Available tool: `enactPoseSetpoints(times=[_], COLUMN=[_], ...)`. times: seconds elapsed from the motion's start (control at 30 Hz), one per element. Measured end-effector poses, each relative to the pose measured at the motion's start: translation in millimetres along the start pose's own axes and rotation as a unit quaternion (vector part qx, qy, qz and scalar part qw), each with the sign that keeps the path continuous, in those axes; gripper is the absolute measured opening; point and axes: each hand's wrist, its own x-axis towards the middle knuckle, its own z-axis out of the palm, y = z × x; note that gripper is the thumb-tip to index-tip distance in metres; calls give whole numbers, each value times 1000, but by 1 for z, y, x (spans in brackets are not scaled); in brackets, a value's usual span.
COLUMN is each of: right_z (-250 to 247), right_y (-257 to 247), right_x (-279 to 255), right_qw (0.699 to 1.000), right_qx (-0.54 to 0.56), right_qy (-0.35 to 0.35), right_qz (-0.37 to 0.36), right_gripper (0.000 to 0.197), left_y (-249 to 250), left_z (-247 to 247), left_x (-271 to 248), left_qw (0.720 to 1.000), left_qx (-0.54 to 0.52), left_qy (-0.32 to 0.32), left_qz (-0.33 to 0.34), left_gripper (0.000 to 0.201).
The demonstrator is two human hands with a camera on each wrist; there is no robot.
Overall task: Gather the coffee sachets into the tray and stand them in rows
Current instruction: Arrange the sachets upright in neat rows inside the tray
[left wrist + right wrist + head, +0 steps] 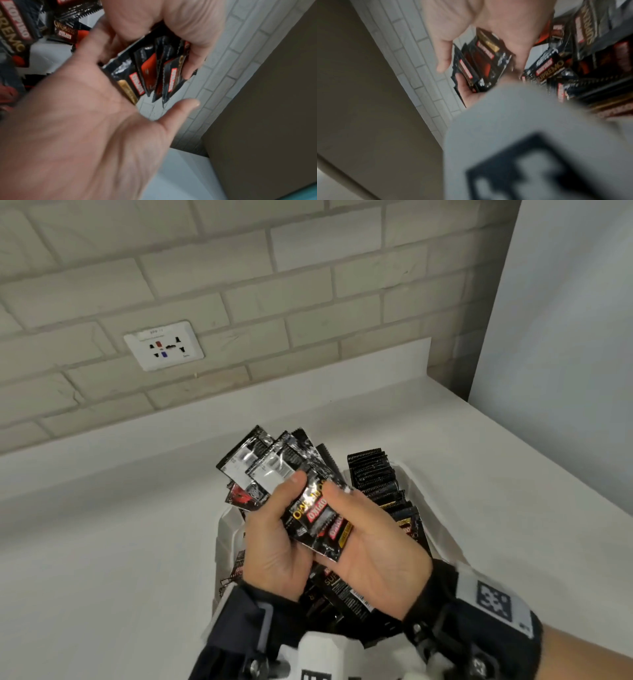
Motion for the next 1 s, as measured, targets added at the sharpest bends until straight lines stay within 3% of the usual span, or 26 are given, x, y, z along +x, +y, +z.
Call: enactPoseSetpoints(times=[0.1,0.2,0.37,0.47,0.53,0.6,0.73,0.8,0.87,0.97,1.0], right_z=[4,4,-5,-11,-13,-13,-19,-23,-24,-18,-16], right_y=[-1,-1,1,-3,-6,-10,-15,-16,-14,-8,-6], right_x=[3,4,2,2,2,3,7,7,5,3,3], right_qw=[997,993,996,996,993,989,985,983,977,971,971], right_qx=[-37,-62,-25,-46,-82,-111,-121,-135,-170,-206,-205], right_qy=[69,96,89,68,80,91,116,121,118,95,90], right_qz=[-23,-25,-21,-33,-41,-43,-37,-40,-51,-74,-79], right_gripper=[70,67,28,39,41,42,51,56,55,48,47], left_y=[-3,-5,-7,-4,-2,1,15,30,41,35,29], left_z=[0,0,-5,-6,-6,-7,-17,-21,-20,-13,-12], left_x=[-4,-4,-3,-3,-4,-3,7,11,11,7,6], left_qw=[998,993,985,976,972,969,961,945,916,849,841], left_qx=[53,100,163,203,216,224,238,276,355,504,521], left_qy=[2,9,9,-28,-58,-69,-29,-11,-18,-59,-61], left_qz=[45,58,56,69,75,80,137,176,185,147,135], left_gripper=[22,23,36,25,29,44,107,101,78,56,53])
